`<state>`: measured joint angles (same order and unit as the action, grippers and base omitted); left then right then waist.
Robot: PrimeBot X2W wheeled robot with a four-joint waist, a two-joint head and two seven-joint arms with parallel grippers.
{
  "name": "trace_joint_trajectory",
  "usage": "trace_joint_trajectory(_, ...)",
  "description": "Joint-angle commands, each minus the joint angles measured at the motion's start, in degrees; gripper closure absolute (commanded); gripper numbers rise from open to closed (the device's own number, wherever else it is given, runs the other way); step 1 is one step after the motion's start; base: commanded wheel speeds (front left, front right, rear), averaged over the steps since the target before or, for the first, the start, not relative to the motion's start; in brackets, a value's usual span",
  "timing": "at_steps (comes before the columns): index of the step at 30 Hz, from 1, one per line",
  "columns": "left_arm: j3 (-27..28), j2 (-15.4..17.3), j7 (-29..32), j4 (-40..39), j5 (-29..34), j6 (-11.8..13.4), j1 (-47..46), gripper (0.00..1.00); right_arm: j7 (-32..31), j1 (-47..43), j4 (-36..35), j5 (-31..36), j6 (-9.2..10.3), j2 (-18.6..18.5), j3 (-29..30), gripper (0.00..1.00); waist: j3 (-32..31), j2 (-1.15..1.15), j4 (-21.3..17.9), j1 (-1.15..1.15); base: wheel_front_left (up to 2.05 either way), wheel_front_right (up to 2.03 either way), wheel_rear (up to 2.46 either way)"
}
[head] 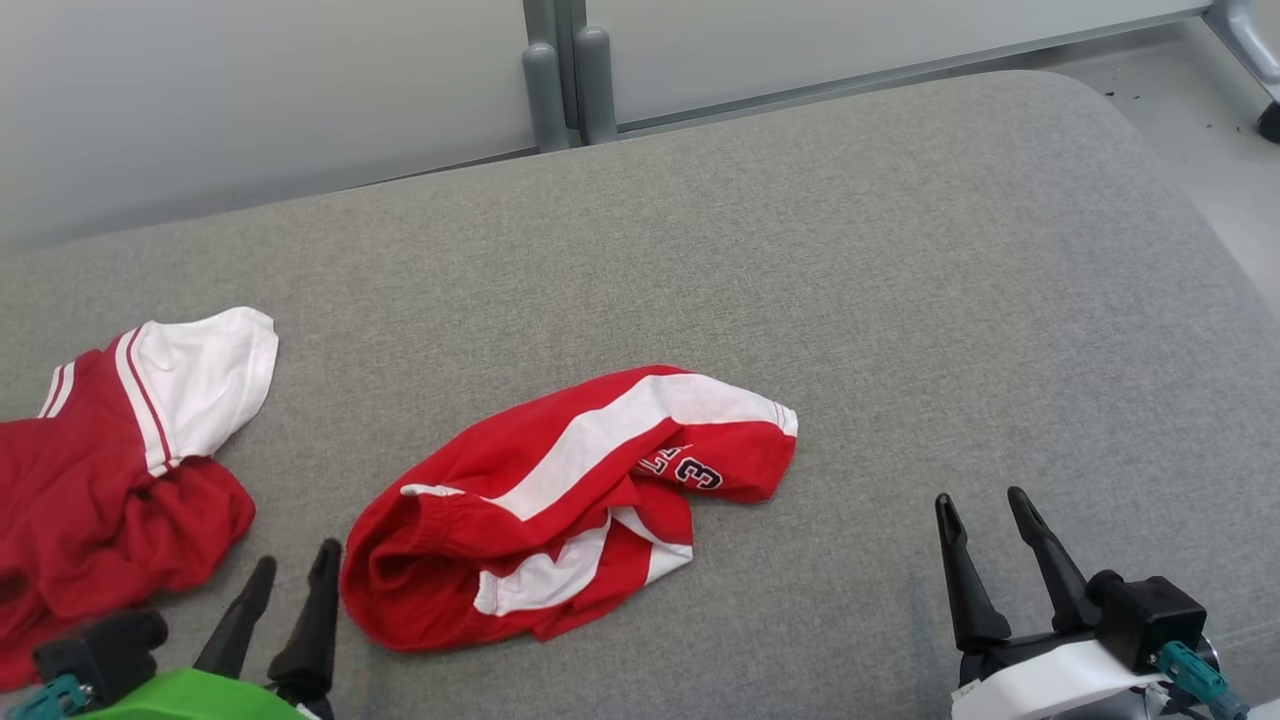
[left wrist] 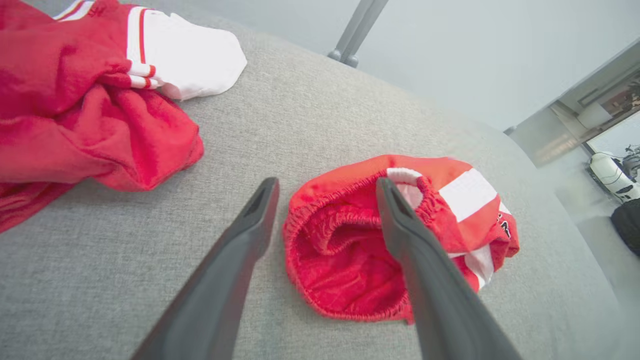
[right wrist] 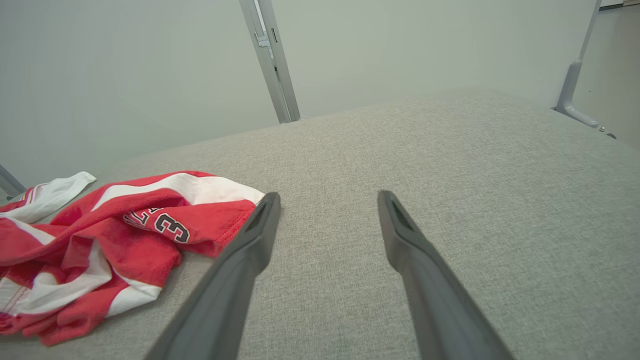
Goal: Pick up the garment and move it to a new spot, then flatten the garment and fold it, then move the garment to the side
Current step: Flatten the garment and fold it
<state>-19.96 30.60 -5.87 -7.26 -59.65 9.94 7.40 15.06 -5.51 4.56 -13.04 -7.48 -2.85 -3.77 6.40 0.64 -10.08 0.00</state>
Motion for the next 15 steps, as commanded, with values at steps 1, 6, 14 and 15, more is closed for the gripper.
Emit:
trace_joint_trajectory(1, -0.7, 0.6, 1.2, -2.3, 1.2, 0.8, -1.0, 0.0, 0.2, 0.1, -0.2, 0.5, -0.02, -0.1, 0.2, 0.0, 0.1, -0.64, 0.5, 0.0, 0.0, 0.0, 0.0)
trace_joint_trajectory(6, -4.7, 0.0, 6.5, -5.6, 2.7, 2.4, -5.3, 0.0, 0.2, 1.0, 0.1, 0.5, -0.03, -0.1, -0.6, 0.0, 0.3, -0.64, 0.5, 0.0, 0.0, 0.0, 0.0)
trace_joint_trajectory(14, -9.0, -2.2, 11.0, -1.6, 3.9, 3.0, -10.2, 0.0, 0.2, 1.1, 0.3, -0.3, -0.02, -0.1, -1.3, 0.0, 0.5, -0.64, -1.5, 0.0, 0.0, 0.0, 0.0)
trace_joint_trajectory(15, -9.1, -2.4, 11.3, -1.0, 3.8, 2.9, -10.5, 0.0, 0.2, 1.0, 0.2, -0.4, -0.03, -0.1, -1.3, 0.0, 0.6, -0.64, -1.8, 0.0, 0.0, 0.0, 0.0)
